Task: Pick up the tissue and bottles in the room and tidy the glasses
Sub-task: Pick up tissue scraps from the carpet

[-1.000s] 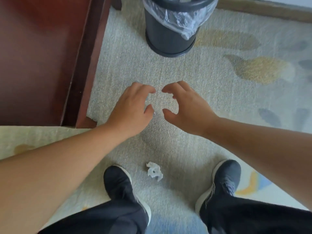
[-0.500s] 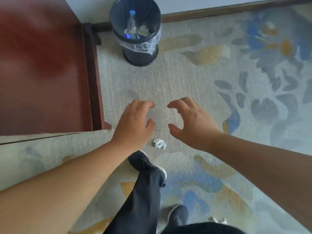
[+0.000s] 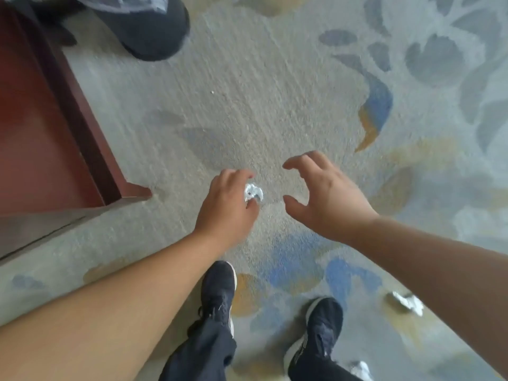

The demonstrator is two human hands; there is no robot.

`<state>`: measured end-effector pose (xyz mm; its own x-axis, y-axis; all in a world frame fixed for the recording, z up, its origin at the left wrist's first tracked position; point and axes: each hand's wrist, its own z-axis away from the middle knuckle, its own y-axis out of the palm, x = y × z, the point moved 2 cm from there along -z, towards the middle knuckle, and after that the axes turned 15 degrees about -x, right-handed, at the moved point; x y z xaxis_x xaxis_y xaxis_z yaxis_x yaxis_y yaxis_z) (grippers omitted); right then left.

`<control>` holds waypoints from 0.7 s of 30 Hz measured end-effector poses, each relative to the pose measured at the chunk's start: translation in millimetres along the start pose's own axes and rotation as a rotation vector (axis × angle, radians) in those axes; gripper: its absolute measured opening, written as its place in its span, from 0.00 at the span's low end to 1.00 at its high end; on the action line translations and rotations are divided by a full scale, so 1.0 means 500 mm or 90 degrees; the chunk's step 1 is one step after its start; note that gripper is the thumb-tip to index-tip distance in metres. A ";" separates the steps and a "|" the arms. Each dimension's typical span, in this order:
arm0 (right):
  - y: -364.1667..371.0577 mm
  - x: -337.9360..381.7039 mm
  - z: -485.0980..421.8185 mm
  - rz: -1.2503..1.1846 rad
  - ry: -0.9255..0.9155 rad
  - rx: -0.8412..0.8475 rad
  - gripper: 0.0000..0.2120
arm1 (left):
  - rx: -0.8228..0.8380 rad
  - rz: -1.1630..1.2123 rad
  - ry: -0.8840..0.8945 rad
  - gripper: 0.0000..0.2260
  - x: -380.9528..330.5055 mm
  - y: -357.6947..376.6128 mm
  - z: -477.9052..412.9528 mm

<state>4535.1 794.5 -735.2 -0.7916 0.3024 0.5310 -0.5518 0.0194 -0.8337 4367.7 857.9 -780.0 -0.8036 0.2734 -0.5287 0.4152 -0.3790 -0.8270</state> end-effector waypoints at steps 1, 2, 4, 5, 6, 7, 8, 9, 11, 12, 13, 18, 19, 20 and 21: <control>0.041 -0.026 0.009 -0.001 0.020 0.005 0.25 | 0.009 -0.009 0.004 0.18 0.025 0.042 -0.009; 0.081 -0.052 0.016 -0.001 0.034 0.006 0.25 | 0.019 -0.016 0.011 0.18 0.049 0.084 -0.019; 0.159 -0.095 0.031 -0.006 0.055 0.012 0.25 | 0.041 -0.039 0.010 0.20 0.098 0.162 -0.033; 0.196 -0.113 0.037 -0.009 0.064 0.013 0.25 | 0.046 -0.052 0.006 0.21 0.122 0.198 -0.041; 0.229 -0.131 0.040 -0.010 0.070 0.012 0.25 | 0.050 -0.067 0.003 0.22 0.146 0.232 -0.049; 0.259 -0.146 0.042 -0.011 0.074 0.011 0.25 | 0.052 -0.088 0.001 0.23 0.167 0.263 -0.055; 0.288 -0.159 0.044 -0.013 0.079 0.013 0.25 | 0.055 -0.111 0.000 0.24 0.188 0.292 -0.061; 0.314 -0.172 0.044 -0.017 0.084 0.014 0.25 | 0.059 -0.135 0.002 0.24 0.206 0.321 -0.067; 0.358 -0.197 0.044 -0.026 0.091 0.013 0.24 | 0.069 -0.164 0.007 0.23 0.236 0.375 -0.080; 0.376 -0.208 0.044 -0.029 0.095 0.012 0.24 | 0.076 -0.174 0.012 0.22 0.247 0.399 -0.085; 0.391 -0.218 0.045 -0.031 0.099 0.010 0.24 | 0.080 -0.187 0.023 0.20 0.257 0.419 -0.090; 0.398 -0.249 0.068 -0.033 0.115 0.011 0.24 | 0.086 -0.171 0.045 0.03 0.254 0.449 -0.099; 0.384 -0.249 0.078 -0.035 0.122 0.009 0.24 | 0.100 -0.154 0.044 0.02 0.233 0.438 -0.093; 0.364 -0.245 0.089 -0.038 0.128 0.003 0.24 | 0.113 -0.134 0.052 0.02 0.204 0.420 -0.083; 0.339 -0.240 0.104 -0.039 0.138 -0.005 0.24 | 0.124 -0.112 0.069 0.02 0.167 0.398 -0.071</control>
<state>4523.1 711.9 -932.6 -0.6812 0.4978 0.5369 -0.5944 0.0520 -0.8025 4398.1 836.6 -995.6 -0.8016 0.4385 -0.4062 0.1752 -0.4774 -0.8611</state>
